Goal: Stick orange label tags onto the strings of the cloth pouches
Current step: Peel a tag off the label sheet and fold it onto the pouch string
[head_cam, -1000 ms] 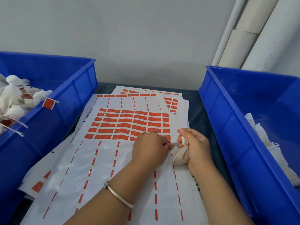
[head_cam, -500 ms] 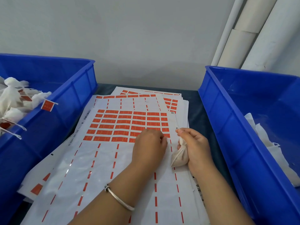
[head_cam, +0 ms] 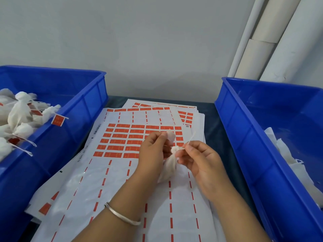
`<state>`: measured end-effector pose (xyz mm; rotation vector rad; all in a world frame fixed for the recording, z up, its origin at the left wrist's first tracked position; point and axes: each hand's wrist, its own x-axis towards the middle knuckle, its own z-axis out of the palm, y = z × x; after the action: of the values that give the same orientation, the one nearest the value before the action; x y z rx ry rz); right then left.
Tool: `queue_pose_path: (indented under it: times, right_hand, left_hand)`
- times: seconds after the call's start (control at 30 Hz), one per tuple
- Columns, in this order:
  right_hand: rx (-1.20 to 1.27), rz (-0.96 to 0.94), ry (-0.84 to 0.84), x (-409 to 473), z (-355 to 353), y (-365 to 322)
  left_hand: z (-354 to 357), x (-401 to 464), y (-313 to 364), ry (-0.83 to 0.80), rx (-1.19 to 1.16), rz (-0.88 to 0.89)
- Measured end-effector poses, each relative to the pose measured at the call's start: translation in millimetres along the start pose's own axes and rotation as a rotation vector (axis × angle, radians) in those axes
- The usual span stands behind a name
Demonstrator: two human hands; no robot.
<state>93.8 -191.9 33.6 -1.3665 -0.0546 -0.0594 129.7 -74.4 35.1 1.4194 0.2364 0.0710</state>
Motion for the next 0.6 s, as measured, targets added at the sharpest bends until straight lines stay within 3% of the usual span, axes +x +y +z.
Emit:
queue_pose_path:
  times: [0.13, 0.3, 0.6]
  right_hand:
    - [-0.191, -0.038, 0.120, 3.3, -1.0, 5.6]
    - [-0.200, -0.120, 0.233, 3.0, -4.7, 2.4]
    - [-0.218, -0.183, 0.274, 1.4, -7.5, -1.0]
  left_hand:
    - [1.3, -6.4, 9.5, -0.144, 0.070, 0.099]
    - [7.1, -16.7, 9.9, -0.217, 0.134, 0.154]
    - [17.6, -21.2, 12.3, -0.115, -0.030, -0.082]
